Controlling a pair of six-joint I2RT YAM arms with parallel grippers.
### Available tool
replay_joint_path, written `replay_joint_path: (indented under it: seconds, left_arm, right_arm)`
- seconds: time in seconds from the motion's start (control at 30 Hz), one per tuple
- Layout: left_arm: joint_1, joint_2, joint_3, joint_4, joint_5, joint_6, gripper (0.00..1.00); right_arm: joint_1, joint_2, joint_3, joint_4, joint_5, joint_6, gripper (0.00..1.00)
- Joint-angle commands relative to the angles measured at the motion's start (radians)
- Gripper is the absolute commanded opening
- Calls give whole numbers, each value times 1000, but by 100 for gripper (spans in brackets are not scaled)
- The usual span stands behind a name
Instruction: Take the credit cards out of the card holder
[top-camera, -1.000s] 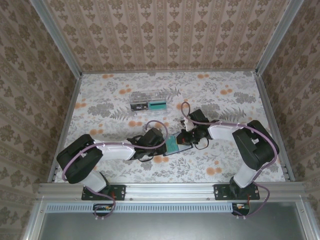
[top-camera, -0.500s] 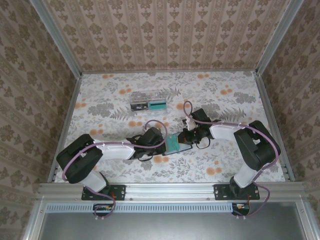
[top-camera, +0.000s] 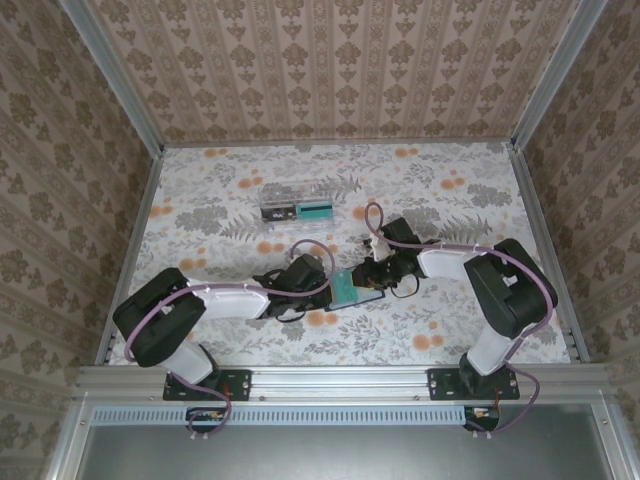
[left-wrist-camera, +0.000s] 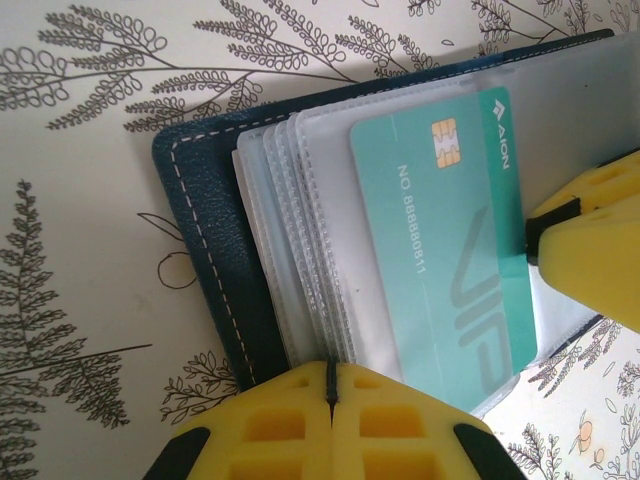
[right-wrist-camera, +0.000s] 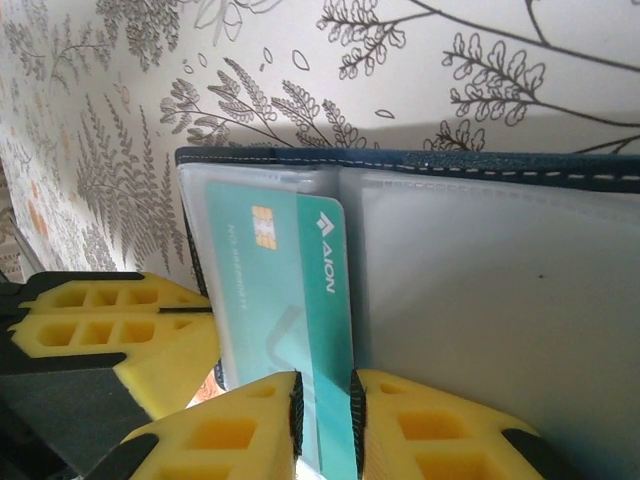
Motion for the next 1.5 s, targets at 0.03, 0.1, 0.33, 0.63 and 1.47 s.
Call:
replay_joint_path:
  seconds: [0.03, 0.1, 0.33, 0.63, 1.47]
  left_arm:
    - [7, 34, -17, -74, 7, 19, 3]
    - [8, 34, -18, -73, 7, 20, 3]
    - [8, 34, -18, -70, 11, 21, 3]
    - [9, 32, -22, -70, 8, 18, 3]
    - [29, 15, -58, -58, 26, 47, 2]
  right_arm:
    - [16, 21, 10, -23, 28, -5, 23]
    - [21, 18, 13, -35, 48, -11, 23]
    - [33, 42, 24, -43, 52, -17, 26]
    - [25, 20, 12, -25, 31, -2, 2]
    - [-135, -83, -77, -34, -30, -16, 0]
